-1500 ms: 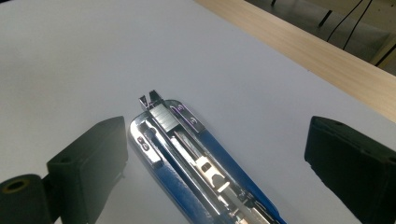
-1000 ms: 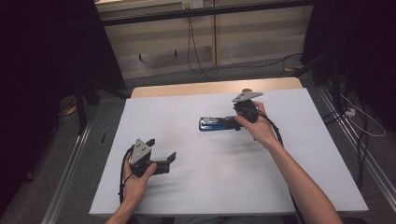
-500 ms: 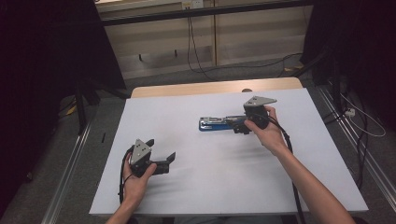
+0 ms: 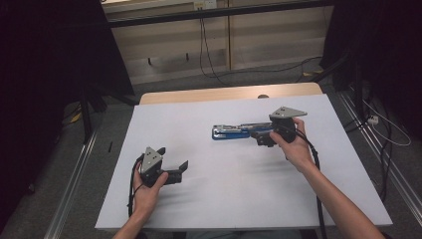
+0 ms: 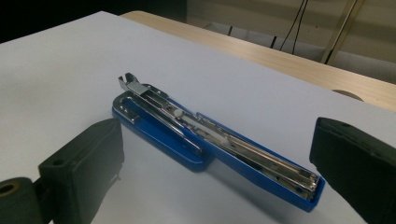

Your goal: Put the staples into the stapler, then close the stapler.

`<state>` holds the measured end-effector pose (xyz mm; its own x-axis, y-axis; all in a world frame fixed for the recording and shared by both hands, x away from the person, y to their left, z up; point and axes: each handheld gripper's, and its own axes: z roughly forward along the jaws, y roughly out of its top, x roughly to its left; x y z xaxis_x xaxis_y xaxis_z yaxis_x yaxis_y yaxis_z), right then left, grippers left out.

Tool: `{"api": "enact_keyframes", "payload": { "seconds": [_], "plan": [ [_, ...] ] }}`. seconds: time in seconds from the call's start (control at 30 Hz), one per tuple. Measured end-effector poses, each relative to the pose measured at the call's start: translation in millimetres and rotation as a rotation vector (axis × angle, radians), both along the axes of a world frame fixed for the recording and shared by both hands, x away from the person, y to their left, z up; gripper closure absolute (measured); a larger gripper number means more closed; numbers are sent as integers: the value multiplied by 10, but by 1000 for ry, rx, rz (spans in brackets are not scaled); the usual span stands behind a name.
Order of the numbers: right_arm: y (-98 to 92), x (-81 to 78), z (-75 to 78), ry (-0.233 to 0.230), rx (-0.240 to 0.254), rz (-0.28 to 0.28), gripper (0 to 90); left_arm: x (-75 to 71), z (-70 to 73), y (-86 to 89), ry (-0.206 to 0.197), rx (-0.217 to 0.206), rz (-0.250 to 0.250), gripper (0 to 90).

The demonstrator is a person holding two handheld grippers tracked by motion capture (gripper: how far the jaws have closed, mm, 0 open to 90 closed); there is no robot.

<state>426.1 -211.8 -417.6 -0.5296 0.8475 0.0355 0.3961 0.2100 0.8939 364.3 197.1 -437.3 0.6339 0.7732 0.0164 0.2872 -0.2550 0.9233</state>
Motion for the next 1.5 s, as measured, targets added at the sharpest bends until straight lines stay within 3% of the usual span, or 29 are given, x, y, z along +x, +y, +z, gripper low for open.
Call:
{"api": "enact_keyframes", "payload": {
  "seconds": [0.27,0.47,0.63,0.77,0.83,1.0,1.07,1.13,1.3,1.43,1.5],
  "plan": [
    [-51,-42,-2,1,7,-3,25,106,14,-63,-12,-1,9,38],
    [-103,-82,54,-6,29,-11,18,189,3,-166,14,19,-18,42],
    [-144,-129,34,-10,41,-6,30,286,-4,-308,0,40,-36,43],
    [-142,-138,14,-6,47,-2,40,419,9,-401,11,3,-49,44],
    [-131,-145,7,-6,38,3,51,464,10,-428,-7,-5,-56,45],
    [-142,-155,-25,-20,50,-8,120,578,10,-474,8,-15,-48,51],
    [-143,-150,-50,-4,41,-12,127,609,10,-510,4,-28,-39,59],
    [-154,-152,-73,2,45,-6,175,655,20,-565,21,-5,-54,62],
    [-180,-151,-117,3,34,1,294,727,57,-711,6,29,-58,65],
    [-198,-169,-111,1,30,1,351,781,110,-810,-40,14,-36,65],
    [-202,-175,-105,2,30,9,406,830,133,-841,-42,5,-24,65]
  ]
}}
